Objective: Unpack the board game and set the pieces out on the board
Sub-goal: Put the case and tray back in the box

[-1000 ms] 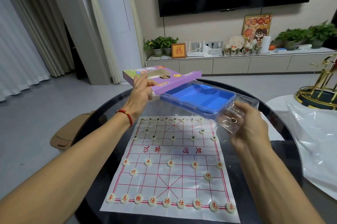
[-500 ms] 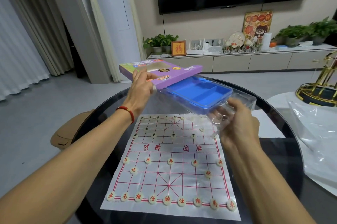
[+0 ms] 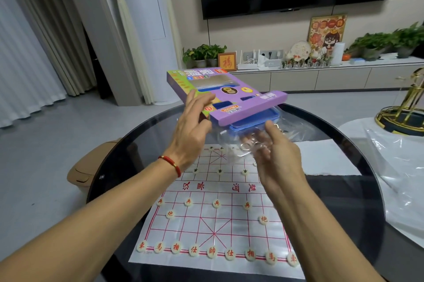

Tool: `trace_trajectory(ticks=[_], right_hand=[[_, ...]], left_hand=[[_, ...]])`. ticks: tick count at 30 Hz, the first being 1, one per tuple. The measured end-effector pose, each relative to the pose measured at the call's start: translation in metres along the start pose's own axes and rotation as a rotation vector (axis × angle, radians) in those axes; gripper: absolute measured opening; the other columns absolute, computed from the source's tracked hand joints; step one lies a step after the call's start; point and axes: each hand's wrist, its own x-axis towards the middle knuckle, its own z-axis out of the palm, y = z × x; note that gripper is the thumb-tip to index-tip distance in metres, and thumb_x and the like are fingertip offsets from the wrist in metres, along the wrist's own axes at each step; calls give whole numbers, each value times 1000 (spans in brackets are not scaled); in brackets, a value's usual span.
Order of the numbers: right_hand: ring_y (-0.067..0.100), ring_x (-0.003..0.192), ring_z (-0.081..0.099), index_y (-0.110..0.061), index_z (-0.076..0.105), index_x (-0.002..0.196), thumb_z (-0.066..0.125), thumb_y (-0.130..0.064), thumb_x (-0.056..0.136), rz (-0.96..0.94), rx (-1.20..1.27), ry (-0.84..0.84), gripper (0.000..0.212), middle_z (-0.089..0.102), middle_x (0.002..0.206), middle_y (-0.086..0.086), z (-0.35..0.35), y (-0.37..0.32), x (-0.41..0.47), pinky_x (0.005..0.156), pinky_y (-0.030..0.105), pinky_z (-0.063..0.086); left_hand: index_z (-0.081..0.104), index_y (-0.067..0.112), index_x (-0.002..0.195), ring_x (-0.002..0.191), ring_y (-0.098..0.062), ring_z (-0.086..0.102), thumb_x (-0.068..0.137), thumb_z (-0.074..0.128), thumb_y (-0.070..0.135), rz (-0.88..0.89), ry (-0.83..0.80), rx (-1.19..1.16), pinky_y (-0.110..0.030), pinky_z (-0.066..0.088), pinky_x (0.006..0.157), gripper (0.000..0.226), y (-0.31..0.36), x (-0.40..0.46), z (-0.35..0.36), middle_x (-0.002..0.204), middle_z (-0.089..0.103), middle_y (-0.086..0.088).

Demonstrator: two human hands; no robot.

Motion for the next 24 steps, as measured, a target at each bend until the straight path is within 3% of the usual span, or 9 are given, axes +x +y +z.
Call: trace_trajectory(ticks=[3,6,8,9,11,13,17,20,24], right_hand=[[23,84,73,3,65,123,60,-13,101,31,14,-50,28,73,103,15,0,4,2,66,28,60],[23,83,74,3,65,122,61,-14,100,34,12,-79,28,73,103,17,2,4,2,67,30,61],[26,90,73,6,60,127,63,-15,98,8,-17,-108,36,73,113,23,4,9,2,76,36,63],[28,93,72,6,58,130,64,-17,98,-6,-44,-130,40,70,118,24,5,11,1,83,41,62],[29,96,71,2,57,131,64,-28,98,-10,-140,-184,45,69,121,24,8,15,0,88,45,61],[23,92,71,-6,61,128,61,-39,98,29,-239,-235,44,71,116,20,9,13,1,78,38,60],[25,98,70,-13,71,111,52,-36,103,80,-226,-390,31,72,109,12,6,5,2,90,45,57],[26,111,70,-9,60,128,58,-39,100,-4,-375,-407,41,72,119,14,3,11,2,94,49,58],[29,111,71,-10,55,134,70,-42,88,-18,-391,-373,58,69,125,14,6,16,2,90,49,60]], left_hand=[[51,30,138,138,-21,46,89,49,25,-26,23,-338,-37,51,101,49,3,-5,0,147,46,5],[54,43,127,124,-22,60,77,68,47,-300,436,-425,-46,54,97,51,-3,12,-6,143,50,-8],[50,25,134,99,-20,73,74,74,44,-540,612,-541,-41,60,82,67,-3,21,-11,122,67,-10],[51,12,134,84,-19,75,81,75,35,-628,626,-655,-38,61,73,62,-2,22,-11,105,74,-10],[59,1,126,66,-17,74,92,71,19,-725,570,-784,-33,59,58,40,1,15,-11,90,76,-9],[61,3,123,67,-19,75,95,67,15,-761,528,-831,-33,59,54,31,0,8,-13,99,76,-12],[61,7,129,85,-27,76,95,67,17,-810,485,-919,-55,61,76,36,-8,4,-28,108,75,-14],[60,3,129,77,-29,76,94,68,17,-835,408,-912,-46,61,55,38,-2,-2,-28,105,75,-17],[62,5,124,71,-27,75,93,68,19,-871,316,-889,-40,60,49,35,8,-7,-27,98,76,-16]])
